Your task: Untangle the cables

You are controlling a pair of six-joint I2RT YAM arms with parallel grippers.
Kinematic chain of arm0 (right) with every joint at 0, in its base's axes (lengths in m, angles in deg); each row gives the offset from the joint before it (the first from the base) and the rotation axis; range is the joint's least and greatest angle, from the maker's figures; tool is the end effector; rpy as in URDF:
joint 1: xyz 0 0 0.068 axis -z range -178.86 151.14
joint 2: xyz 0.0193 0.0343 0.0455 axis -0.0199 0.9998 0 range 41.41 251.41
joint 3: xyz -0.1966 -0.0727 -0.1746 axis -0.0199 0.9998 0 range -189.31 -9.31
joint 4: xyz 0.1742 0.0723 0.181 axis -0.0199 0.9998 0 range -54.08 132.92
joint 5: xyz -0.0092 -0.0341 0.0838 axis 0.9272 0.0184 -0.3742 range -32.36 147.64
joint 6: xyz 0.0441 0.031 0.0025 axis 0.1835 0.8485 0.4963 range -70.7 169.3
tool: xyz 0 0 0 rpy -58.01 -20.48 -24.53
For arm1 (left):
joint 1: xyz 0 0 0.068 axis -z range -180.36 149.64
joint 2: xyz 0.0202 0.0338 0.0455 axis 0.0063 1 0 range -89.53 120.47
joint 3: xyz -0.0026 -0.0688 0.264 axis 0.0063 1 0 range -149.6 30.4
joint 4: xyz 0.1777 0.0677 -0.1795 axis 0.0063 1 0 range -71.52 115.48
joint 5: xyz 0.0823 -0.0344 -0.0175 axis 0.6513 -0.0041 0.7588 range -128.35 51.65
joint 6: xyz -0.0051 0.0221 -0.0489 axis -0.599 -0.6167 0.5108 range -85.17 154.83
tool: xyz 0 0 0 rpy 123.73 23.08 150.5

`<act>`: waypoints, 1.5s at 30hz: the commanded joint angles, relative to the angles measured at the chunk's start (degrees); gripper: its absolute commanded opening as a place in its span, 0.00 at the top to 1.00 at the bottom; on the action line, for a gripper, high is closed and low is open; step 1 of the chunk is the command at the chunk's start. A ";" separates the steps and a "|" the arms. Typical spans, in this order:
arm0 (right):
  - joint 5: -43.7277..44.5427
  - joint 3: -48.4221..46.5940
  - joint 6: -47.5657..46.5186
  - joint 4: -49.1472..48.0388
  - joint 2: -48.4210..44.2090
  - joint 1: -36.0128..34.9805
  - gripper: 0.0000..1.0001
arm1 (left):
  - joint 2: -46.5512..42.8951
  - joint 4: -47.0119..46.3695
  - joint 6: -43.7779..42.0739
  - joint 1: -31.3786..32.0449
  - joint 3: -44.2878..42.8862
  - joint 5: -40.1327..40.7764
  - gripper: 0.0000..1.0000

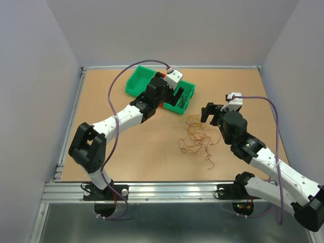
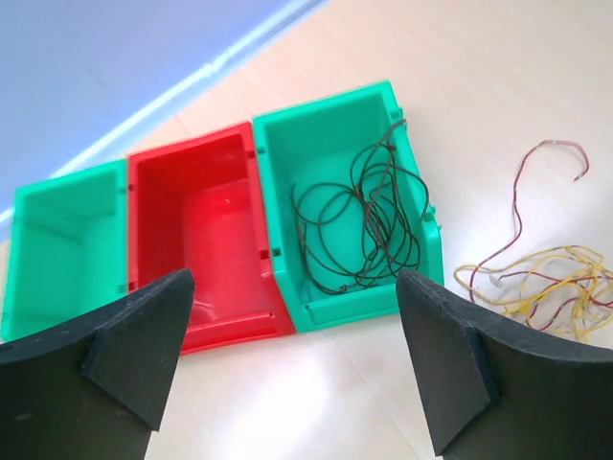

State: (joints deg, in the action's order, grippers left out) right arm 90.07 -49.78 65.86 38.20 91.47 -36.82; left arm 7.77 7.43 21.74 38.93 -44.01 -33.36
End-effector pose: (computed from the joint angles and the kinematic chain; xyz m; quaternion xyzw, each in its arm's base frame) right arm 0.1725 0.1104 0.3129 0.0345 0.7652 0.0845 0.6373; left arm 0.3191 -0.2570 0.3129 0.3177 0.7080 -0.1099 0.6211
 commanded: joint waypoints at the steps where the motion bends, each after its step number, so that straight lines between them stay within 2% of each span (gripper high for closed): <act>1: 0.97 -3.13 -0.12 -0.97 -3.39 0.07 0.02 | -5.27 -13.28 -3.62 0.09 5.94 1.25 0.01; 2: 0.97 -3.04 -0.12 -0.70 -3.92 0.07 0.02 | -5.10 -12.86 -3.79 0.09 5.86 -0.58 0.01; 4: 1.24 -3.12 -0.03 0.00 -4.36 0.07 0.02 | -4.40 -10.23 -6.33 0.09 5.33 -7.24 0.09; 5: 1.41 -3.30 0.14 0.35 -4.53 0.07 0.02 | -4.13 -9.61 -6.34 0.17 5.16 -12.15 0.11; 7: 2.38 -3.39 0.84 0.88 -5.41 0.07 0.02 | -2.47 -6.98 -8.71 1.40 4.28 -16.84 0.12; 14: 2.73 -2.25 0.85 1.14 -8.93 0.07 0.03 | 2.54 -3.37 -16.09 7.64 2.87 -17.65 0.10; 20: 1.94 -2.51 0.93 1.32 -8.32 0.07 0.03 | 7.46 3.66 -18.47 9.40 -1.61 -22.48 0.09; 27: 1.59 -2.60 1.02 1.32 -7.96 -0.01 0.03 | 13.44 4.28 -17.24 9.58 -6.35 -18.18 0.18; 30: 1.59 -2.51 1.02 1.23 -8.14 0.07 0.03 | 17.57 4.63 -17.33 9.58 -9.77 -16.25 0.28; 31: 1.68 -2.25 1.20 1.32 -8.49 0.07 0.03 | 19.49 6.11 -17.42 9.58 -10.66 -16.59 0.40; 32: 1.94 -2.16 1.11 1.23 -8.67 0.07 0.03 | 20.38 6.91 -17.50 9.58 -11.45 -16.77 0.46; 33: 2.11 -2.07 1.20 1.32 -9.19 0.07 0.03 | 21.61 7.96 -17.42 9.58 -12.68 -16.86 0.61; 35: 2.29 -1.72 1.20 1.23 -9.81 -0.01 0.04 | 22.06 8.76 -17.50 9.58 -13.39 -16.95 0.78; 36: 2.47 -1.63 1.28 1.32 -9.98 0.07 0.04 | 21.97 9.20 -17.50 9.58 -13.39 -16.77 1.00; 39: 3.43 -1.37 1.46 1.14 -11.21 -0.01 0.06 | 17.77 7.72 -16.63 9.58 -10.08 -16.33 1.00; 42: 7.81 -0.49 0.85 -0.17 -12.18 0.07 0.08 | 7.07 3.67 -16.01 9.58 -4.44 -17.99 1.00; 45: 10.19 0.21 0.49 -0.70 -13.41 0.07 0.09 | 0.47 4.28 -14.35 9.58 -2.23 -21.77 1.00</act>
State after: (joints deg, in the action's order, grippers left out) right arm 95.14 -49.73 66.84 40.28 79.72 -36.82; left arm 21.73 15.76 5.20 48.54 -47.24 -50.89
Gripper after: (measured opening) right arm 0.918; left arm 0.030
